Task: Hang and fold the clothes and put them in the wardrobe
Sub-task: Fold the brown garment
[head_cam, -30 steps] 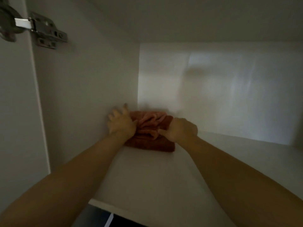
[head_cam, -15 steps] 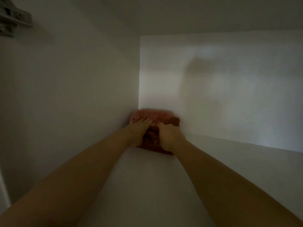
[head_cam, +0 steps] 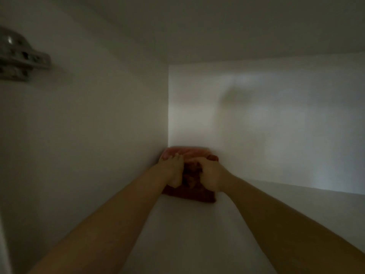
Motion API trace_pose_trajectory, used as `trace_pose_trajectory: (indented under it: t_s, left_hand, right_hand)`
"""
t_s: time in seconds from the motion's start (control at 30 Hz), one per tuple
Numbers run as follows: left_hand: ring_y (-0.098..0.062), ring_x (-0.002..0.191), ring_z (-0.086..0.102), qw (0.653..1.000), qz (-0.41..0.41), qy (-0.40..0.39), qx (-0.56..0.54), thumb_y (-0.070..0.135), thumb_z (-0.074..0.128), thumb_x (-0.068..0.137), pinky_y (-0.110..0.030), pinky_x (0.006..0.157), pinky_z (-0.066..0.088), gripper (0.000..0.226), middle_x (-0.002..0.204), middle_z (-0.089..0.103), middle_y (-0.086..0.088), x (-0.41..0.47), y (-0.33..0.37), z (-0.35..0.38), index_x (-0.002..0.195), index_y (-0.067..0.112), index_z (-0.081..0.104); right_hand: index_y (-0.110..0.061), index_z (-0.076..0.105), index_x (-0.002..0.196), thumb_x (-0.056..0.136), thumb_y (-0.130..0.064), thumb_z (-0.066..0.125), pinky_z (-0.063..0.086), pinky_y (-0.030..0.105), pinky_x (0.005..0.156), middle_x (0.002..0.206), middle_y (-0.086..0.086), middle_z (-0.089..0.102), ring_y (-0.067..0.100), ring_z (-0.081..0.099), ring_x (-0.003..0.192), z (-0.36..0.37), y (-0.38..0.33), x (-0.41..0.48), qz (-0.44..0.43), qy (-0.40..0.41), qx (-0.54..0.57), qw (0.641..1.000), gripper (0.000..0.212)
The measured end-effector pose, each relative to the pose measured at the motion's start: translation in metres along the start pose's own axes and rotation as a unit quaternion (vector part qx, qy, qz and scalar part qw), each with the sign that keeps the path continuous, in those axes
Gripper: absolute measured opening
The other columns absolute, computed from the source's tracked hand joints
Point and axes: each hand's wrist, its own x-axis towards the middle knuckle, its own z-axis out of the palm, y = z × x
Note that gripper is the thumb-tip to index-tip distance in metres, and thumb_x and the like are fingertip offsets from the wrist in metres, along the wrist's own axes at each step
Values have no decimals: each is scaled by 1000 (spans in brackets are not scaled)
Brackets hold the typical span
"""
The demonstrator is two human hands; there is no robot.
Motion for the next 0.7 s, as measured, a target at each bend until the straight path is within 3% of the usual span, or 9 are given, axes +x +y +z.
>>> trace_pose_trajectory:
  t_s: [0.07,0.13,0.2,0.3,0.37,0.43,0.53,0.6,0.7]
  left_hand:
    - [-37,138,43,1000,0,8,29,38,68,90,-40,113,39,73,152,41,-22,-15,21,-32,148,1,42]
    - [-34,115,61,996,30,85,2,28,64,92,-38,92,50,39,130,61,-18,-29,48,-67,124,5,64]
    - [-28,88,65,977,43,204,-43,16,58,91,-34,73,50,11,108,66,-13,-46,77,-94,92,8,66]
    - [-17,55,45,935,105,325,-96,9,57,91,-29,55,40,31,75,57,-9,-79,129,-125,62,14,46]
    - [-17,53,45,915,169,349,-110,12,58,94,-26,48,30,36,64,50,-5,-100,164,-134,60,14,45]
    - [-17,52,48,896,239,356,-112,16,58,95,-23,46,26,36,60,50,-3,-125,201,-136,60,14,48]
    - [-18,53,49,863,343,351,-117,21,57,96,-23,46,27,36,61,51,-3,-172,258,-134,61,16,50]
    - [-23,55,48,823,421,360,-130,28,56,97,-26,50,29,37,63,48,-3,-209,293,-132,63,14,49]
    - [-36,66,53,735,536,379,-170,39,53,95,-31,60,35,36,67,54,-8,-271,338,-131,74,10,59]
  right_hand:
    - [-14,50,143,94,-13,53,50,35,97,128,16,65,34,62,116,-32,2,-6,32,97,7,995,49]
    - [-12,52,141,97,-13,49,53,37,92,120,17,69,35,65,110,-63,3,-22,68,187,9,980,44]
    - [-9,56,138,103,-19,46,52,37,96,123,16,68,33,64,113,-95,4,-44,92,245,16,965,38]
    - [-9,67,125,104,-28,46,53,35,96,121,11,70,28,66,110,-144,12,-90,151,286,-2,946,35]
    - [-6,72,106,103,-27,48,58,38,85,104,10,74,26,70,91,-171,20,-133,195,310,-22,930,33]
    - [-4,73,103,103,-26,49,60,39,81,100,10,75,25,71,85,-194,27,-187,248,343,-38,905,33]
    - [-6,76,99,102,-25,54,59,27,69,95,7,76,23,72,82,-218,26,-282,324,407,-62,852,29]
    - [-5,74,90,98,-24,56,55,33,65,84,12,74,28,69,80,-229,15,-349,376,452,-102,802,27]
    - [-5,73,92,96,-26,57,52,39,73,84,12,72,29,66,84,-237,-16,-446,442,516,-141,720,27]
